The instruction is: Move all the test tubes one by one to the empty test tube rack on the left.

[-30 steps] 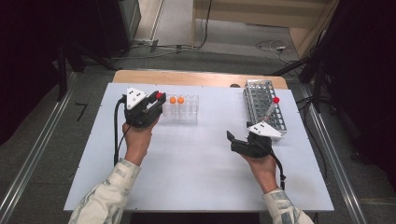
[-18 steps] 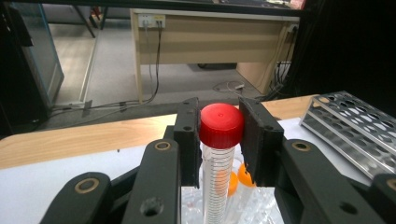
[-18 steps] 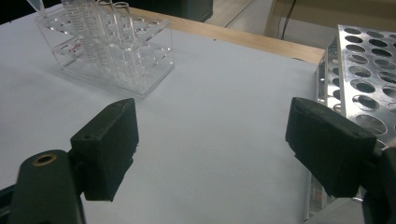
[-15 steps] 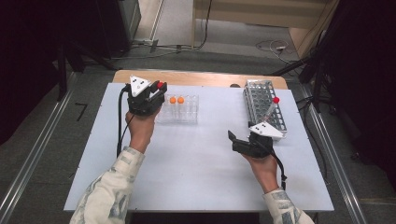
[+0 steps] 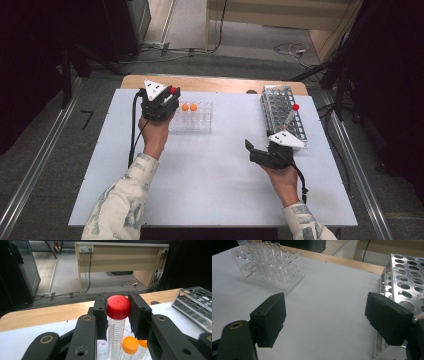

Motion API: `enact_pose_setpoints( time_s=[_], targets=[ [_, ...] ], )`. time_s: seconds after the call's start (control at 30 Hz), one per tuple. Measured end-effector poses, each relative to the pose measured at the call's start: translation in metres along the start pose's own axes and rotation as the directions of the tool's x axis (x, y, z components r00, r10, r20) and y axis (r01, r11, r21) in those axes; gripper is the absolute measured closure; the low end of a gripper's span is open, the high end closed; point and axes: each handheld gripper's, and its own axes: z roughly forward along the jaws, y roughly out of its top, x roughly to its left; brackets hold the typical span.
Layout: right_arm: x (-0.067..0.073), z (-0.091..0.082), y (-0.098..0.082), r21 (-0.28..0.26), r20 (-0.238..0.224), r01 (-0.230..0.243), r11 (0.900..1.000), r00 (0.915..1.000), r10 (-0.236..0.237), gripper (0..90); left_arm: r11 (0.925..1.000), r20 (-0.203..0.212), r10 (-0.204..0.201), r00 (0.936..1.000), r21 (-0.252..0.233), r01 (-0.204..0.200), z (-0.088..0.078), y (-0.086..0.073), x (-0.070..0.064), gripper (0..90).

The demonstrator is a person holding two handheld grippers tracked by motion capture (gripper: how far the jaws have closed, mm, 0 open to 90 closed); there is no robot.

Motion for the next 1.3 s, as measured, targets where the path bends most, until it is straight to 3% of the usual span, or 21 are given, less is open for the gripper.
enact_pose_setpoints(
  time_s=[0.7, 1.3],
  targets=[
    [0.001, -0.001, -0.001, -0.004, 0.009, 0.011, 1.000, 0.9999, -0.011, 16.5, 0.9987, -0.018, 0.035, 0.9992, 0.038, -0.034, 0.011, -0.026, -0.004, 69.8],
    [0.001, 0.000, -0.002, -0.002, 0.013, 0.017, 1.000, 0.9998, -0.017, 16.6, 0.9986, -0.023, 0.013, 0.9996, 0.051, -0.012, 0.013, -0.036, -0.001, 69.5]
  ],
)
